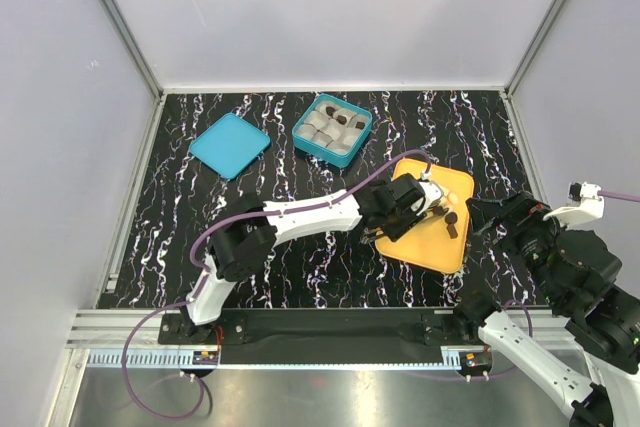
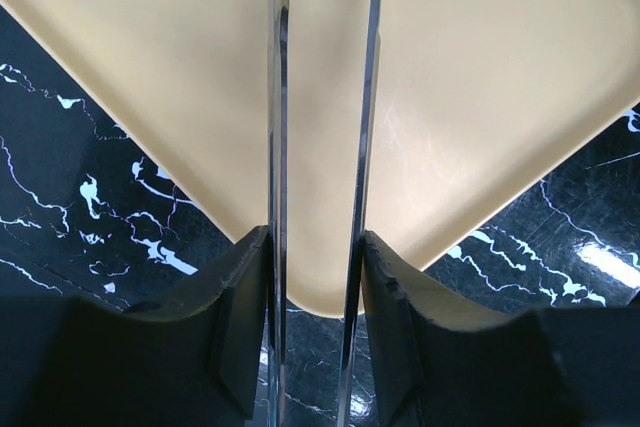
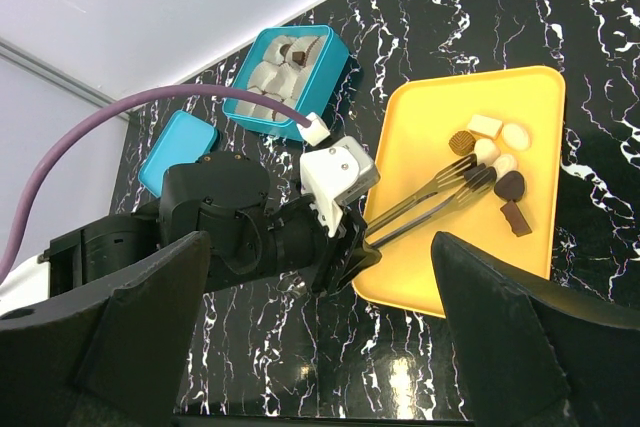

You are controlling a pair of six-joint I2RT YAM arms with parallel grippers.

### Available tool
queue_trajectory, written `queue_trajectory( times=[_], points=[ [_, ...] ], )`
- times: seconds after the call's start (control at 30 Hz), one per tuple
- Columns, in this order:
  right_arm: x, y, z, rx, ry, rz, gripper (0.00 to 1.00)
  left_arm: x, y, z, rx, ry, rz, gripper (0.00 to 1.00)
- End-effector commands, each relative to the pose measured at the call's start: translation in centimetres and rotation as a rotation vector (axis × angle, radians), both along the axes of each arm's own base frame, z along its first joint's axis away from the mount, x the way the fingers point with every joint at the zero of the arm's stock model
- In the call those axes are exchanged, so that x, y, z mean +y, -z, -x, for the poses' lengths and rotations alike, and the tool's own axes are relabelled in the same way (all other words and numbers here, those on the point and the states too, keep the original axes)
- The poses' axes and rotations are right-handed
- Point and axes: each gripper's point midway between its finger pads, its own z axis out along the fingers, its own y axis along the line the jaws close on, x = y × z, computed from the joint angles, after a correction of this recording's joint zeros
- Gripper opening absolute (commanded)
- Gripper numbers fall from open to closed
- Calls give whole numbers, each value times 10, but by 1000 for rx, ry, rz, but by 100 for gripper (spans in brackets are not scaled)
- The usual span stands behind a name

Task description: Pack the chocolate

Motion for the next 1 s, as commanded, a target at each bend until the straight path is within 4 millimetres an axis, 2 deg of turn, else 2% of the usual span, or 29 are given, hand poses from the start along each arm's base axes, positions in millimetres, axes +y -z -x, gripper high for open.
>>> queue_trajectory(
  times=[0.0,0.13,0.37,0.73,0.87,0.93,0.97],
  points=[
    [-8,-9,1,-28,30,-11,100,-12,-36,-7,-54,-17,81,41],
    [-7,-9,1,-30,29,-15,100,-2,-48,-7,-70,-34,82,40],
    [-5,-9,2,-31,22,-27,100,12,-87,-8,-112,-73,114,39],
    [-5,-11,5,-39,13,-42,100,29,-132,-14,-132,-153,115,37],
    [-2,-10,3,-35,3,-38,100,48,-157,-33,-182,-230,99,37],
    [0,-8,2,-33,0,-38,100,63,-164,-52,-188,-288,99,37],
    [0,-7,1,-31,-3,-38,100,76,-168,-68,-190,-334,102,37]
  ],
)
